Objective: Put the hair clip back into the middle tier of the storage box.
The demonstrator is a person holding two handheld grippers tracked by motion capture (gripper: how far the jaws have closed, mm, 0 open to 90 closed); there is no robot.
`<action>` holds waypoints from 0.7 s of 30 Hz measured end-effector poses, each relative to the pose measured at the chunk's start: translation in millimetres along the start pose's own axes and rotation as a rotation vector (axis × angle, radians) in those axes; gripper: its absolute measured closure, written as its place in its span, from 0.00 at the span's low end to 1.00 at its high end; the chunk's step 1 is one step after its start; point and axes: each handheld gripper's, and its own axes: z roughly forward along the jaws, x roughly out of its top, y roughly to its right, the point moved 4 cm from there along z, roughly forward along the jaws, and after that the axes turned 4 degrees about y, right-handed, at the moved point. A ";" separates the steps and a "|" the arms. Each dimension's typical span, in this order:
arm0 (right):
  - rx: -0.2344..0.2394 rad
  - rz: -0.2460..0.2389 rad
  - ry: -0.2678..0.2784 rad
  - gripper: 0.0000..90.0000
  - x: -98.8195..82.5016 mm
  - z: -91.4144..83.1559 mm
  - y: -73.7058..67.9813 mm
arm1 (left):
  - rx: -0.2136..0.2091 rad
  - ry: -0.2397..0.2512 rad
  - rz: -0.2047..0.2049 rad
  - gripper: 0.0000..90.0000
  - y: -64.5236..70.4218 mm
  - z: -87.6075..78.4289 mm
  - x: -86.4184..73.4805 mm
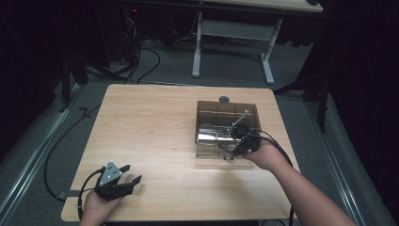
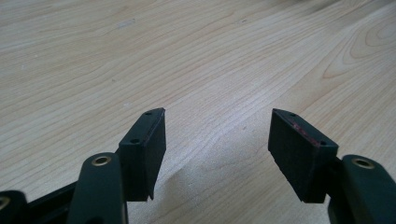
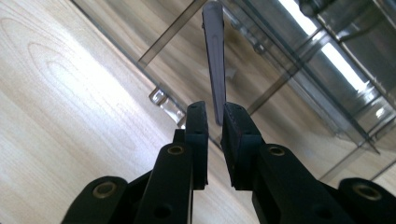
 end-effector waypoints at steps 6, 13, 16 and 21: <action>0.001 0.012 0.009 0.90 -9.7 -3.8 0.8 | 0.002 0.000 0.003 0.41 0.1 0.3 0.0; -0.003 0.021 0.011 0.90 -20.5 -5.2 1.5 | 0.002 0.000 0.003 0.41 0.2 0.4 0.0; 0.001 0.029 0.015 0.90 -22.4 -5.6 1.8 | 0.002 0.000 0.003 0.41 0.1 0.3 0.1; 0.000 0.035 0.019 0.90 -24.4 -5.1 2.7 | 0.002 0.001 0.004 0.41 0.2 0.4 0.1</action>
